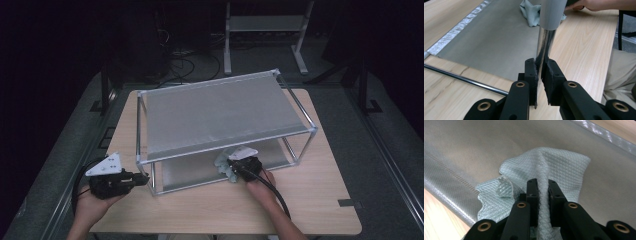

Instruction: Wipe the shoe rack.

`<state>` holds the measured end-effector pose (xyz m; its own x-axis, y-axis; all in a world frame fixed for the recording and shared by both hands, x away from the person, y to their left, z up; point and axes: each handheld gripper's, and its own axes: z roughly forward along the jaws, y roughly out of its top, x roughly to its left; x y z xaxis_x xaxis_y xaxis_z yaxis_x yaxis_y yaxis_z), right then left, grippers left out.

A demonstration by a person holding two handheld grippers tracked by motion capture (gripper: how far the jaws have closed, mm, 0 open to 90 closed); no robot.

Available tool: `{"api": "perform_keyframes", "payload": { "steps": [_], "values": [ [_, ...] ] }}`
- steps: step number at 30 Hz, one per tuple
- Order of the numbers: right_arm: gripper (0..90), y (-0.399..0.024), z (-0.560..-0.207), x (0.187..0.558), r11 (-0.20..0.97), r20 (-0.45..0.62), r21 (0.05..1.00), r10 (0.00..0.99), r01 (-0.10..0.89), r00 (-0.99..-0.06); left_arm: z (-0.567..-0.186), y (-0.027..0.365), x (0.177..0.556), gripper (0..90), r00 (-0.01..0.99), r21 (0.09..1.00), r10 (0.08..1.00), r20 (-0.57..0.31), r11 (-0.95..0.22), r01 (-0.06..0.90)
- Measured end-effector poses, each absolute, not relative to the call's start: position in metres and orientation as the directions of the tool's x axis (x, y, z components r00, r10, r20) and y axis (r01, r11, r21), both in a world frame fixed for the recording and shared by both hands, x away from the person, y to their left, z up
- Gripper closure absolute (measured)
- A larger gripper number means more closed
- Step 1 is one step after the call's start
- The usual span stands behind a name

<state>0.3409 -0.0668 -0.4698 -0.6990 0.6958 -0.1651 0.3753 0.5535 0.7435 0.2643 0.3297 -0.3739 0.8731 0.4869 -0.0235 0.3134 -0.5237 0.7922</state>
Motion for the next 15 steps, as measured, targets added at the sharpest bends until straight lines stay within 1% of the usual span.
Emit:
{"api": "perform_keyframes", "payload": {
  "steps": [4,6,9,12,13,15],
  "values": [
    [81.6,-0.055,-0.469,0.343,0.563,-0.159,0.740,0.678,0.368,-0.718,-0.377,0.339,0.259,79.9,0.868,0.808,0.494,-0.041,-0.495,0.320],
    [81.5,-0.056,-0.468,0.344,0.562,-0.150,0.741,0.672,0.367,-0.725,-0.377,0.339,0.257,80.9,0.867,0.811,0.498,-0.027,-0.496,0.310],
    [81.4,-0.065,-0.468,0.344,0.563,-0.150,0.739,0.672,0.369,-0.725,-0.378,0.338,0.256,81.5,0.864,0.813,0.502,-0.020,-0.494,0.306],
    [81.4,-0.080,-0.467,0.341,0.564,-0.166,0.725,0.699,0.394,-0.696,-0.379,0.338,0.255,81.5,0.863,0.818,0.505,-0.025,-0.486,0.308],
    [81.4,-0.086,-0.467,0.340,0.546,-0.142,0.722,0.719,0.426,-0.680,-0.379,0.338,0.255,81.5,0.863,0.819,0.504,-0.027,-0.484,0.309],
    [81.4,-0.094,-0.467,0.340,0.529,-0.132,0.732,0.728,0.429,-0.673,-0.378,0.335,0.254,81.5,0.866,0.816,0.499,-0.023,-0.492,0.305]
  ]
}}
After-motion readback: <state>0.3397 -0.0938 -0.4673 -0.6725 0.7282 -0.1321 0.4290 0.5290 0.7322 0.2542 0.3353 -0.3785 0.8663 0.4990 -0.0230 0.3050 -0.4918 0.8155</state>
